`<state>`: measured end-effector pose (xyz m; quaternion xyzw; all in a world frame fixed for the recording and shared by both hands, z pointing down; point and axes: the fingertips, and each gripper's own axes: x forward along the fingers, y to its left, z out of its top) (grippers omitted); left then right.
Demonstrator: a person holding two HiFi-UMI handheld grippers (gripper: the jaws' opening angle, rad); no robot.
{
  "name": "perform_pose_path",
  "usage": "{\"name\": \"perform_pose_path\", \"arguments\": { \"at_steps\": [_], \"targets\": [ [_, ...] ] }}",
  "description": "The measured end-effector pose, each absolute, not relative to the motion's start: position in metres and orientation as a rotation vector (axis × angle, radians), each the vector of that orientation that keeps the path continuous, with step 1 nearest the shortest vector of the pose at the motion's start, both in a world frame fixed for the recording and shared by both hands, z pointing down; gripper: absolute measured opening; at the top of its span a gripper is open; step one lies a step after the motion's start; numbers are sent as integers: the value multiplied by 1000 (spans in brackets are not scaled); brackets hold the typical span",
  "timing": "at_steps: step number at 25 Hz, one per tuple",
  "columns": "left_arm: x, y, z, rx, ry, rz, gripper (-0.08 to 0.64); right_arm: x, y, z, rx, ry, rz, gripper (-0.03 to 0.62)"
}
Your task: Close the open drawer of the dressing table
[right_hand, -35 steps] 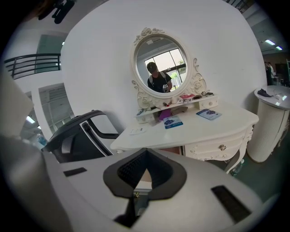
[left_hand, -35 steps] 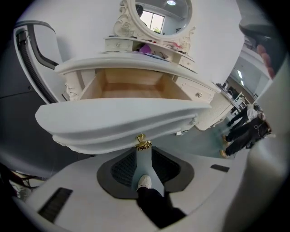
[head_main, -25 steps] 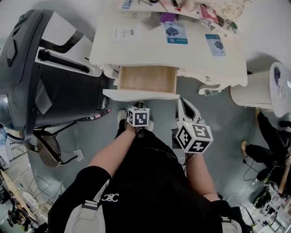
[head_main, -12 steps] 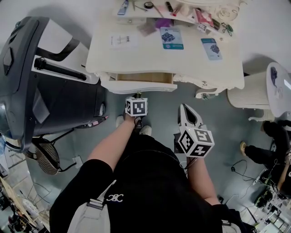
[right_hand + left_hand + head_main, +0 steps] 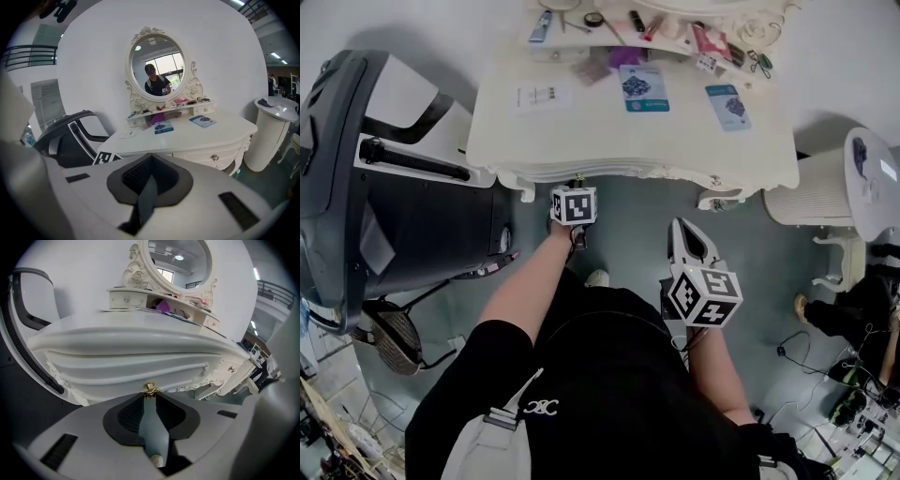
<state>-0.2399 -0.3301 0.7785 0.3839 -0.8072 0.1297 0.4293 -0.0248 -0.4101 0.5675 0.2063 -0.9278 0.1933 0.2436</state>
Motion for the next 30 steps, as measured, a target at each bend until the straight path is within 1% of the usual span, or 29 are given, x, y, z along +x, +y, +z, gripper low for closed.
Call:
{"name": "perform_pose_path", "arguments": {
  "at_steps": [7, 15, 16, 17, 23, 30],
  "targets": [
    [-254, -341, 778, 944, -2036, 266, 85, -31, -408, 574, 546, -2532, 527, 9],
    [-250, -336, 772, 958, -2093, 262, 84, -33, -400, 577, 509, -2509, 534, 9],
    [-248, -334, 768, 959, -2086, 266, 12, -34, -398, 576, 505, -2507, 532, 9],
    [-244, -332, 763, 973, -2072, 267, 6, -35, -395, 575, 501, -2507, 529, 9],
    [-224, -325, 720, 1092, -2039, 250, 6, -53, -385, 556, 470, -2530, 527, 9],
    [-213, -320, 632, 1262, -2067, 236, 6, -87, -383, 525, 488, -2640, 621, 8]
  ]
}}
